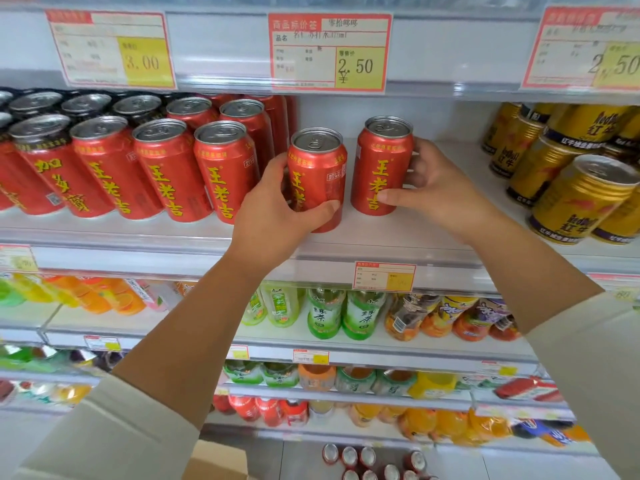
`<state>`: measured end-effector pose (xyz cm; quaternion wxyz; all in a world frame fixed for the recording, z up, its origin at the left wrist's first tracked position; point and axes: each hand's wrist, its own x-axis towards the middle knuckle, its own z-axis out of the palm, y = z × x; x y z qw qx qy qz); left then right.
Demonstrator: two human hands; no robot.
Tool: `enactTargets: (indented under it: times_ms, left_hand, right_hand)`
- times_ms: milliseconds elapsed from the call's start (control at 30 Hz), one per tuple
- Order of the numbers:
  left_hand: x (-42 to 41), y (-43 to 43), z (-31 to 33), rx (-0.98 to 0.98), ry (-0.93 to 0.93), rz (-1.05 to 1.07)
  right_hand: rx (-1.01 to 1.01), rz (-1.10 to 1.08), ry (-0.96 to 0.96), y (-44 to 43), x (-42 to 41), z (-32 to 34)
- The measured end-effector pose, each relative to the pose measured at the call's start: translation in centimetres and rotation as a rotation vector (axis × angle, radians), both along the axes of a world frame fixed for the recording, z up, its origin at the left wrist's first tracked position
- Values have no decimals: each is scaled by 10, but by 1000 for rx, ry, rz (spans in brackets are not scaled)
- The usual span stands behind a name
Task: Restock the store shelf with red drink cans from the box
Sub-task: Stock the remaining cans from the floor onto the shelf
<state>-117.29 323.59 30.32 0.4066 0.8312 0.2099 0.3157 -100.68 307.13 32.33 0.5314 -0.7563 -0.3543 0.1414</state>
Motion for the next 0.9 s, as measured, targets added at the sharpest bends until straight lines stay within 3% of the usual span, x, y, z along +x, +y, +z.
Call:
enactTargets:
  times_ms: [467,900]
  left_hand:
    - [-30,1,-10,1,-123,122]
    - [-27,4,-14,74,-117,121]
  right_hand:
    - [-99,-42,-184,113,51,6]
    - [51,-116,-171,159,70,-4]
